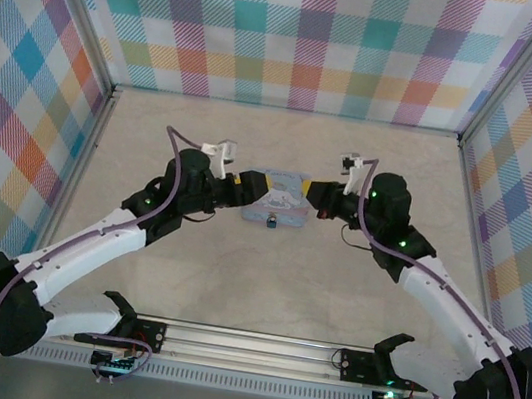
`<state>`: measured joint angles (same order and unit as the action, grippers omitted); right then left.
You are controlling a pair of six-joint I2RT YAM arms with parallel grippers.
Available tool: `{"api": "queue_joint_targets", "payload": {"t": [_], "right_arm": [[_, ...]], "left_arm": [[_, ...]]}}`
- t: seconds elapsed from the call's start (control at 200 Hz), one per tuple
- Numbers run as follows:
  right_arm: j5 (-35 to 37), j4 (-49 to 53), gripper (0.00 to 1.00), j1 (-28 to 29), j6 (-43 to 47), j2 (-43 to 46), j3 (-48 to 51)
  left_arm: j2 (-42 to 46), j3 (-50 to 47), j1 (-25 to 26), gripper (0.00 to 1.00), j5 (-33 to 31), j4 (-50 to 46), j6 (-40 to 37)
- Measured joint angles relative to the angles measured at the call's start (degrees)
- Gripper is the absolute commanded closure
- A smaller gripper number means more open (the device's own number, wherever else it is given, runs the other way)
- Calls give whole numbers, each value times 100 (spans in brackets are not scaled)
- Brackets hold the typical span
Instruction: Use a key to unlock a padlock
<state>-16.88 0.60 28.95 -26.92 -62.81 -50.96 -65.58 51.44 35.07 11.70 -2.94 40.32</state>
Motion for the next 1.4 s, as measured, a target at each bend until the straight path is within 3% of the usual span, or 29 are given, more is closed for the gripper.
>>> {"api": "queue_joint_targets", "payload": {"t": [0.115, 0.36, 0.625, 0.975, 1.405], "right_arm": [[688, 525, 100, -17, 343, -289, -330], [1849, 1130, 100, -66, 586, -1049, -372], [2494, 1257, 100, -280, 654, -1987, -496], [2518, 1213, 100, -337, 662, -2863, -754], [2114, 1237, 100, -33, 553, -3198, -745]], "left_arm": [[-46, -22, -157, 0, -452, -466, -76], [-1097, -20, -662, 0, -691, -514, -98], [-2658, 542, -1014, 0, -573, -85, -125], [-4087, 1954, -1102, 0, 59, 341, -247], [-4780, 2599, -1123, 0, 741, 472, -243]]}}
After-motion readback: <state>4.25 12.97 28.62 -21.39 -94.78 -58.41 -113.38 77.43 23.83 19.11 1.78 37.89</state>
